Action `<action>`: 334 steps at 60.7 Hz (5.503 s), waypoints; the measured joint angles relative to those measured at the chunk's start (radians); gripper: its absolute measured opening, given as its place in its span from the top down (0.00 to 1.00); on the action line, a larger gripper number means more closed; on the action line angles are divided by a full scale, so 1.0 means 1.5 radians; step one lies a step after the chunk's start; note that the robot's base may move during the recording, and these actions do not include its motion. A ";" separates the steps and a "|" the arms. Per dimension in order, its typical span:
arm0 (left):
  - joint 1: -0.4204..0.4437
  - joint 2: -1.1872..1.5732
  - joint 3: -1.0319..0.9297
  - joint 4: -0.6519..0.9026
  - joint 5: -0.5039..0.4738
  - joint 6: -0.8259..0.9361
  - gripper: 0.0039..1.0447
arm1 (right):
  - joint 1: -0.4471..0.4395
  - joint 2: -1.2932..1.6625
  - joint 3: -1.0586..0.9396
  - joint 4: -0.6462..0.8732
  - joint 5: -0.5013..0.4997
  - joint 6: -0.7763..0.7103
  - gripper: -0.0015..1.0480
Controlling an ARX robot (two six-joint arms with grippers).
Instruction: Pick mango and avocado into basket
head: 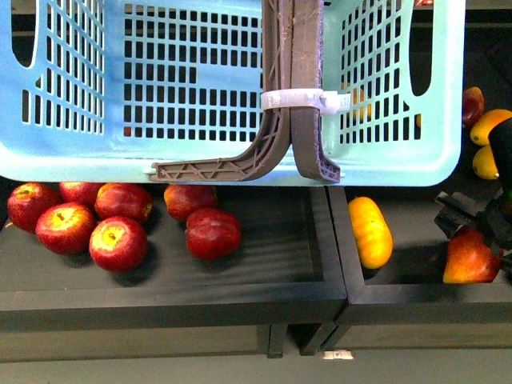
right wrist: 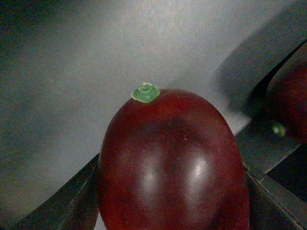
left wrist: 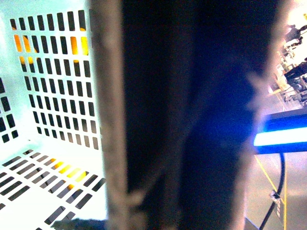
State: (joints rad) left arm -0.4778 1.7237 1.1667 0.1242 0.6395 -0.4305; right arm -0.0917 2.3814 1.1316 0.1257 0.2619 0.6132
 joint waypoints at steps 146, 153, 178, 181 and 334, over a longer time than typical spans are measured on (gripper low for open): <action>0.001 0.001 0.001 0.000 0.000 -0.004 0.90 | 0.138 -1.222 -0.699 0.219 -0.101 -0.405 0.98; 0.001 0.001 0.001 0.000 0.000 -0.004 0.90 | 0.088 -1.257 -0.710 0.196 -0.167 -0.406 0.98; 0.001 0.001 0.001 0.000 0.000 -0.004 0.90 | 0.064 -1.359 -0.743 0.144 -0.173 -0.407 0.98; 0.001 0.001 0.001 0.000 0.000 -0.004 0.90 | 0.064 -1.373 -0.743 0.132 -0.173 -0.407 0.98; -0.001 0.001 0.001 -0.001 -0.003 -0.003 0.90 | 0.063 -1.586 -0.743 -0.085 -0.173 -0.407 0.08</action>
State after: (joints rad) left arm -0.4786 1.7245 1.1679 0.1230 0.6350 -0.4355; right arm 0.0032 0.0029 0.0177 -0.0021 0.0029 0.0029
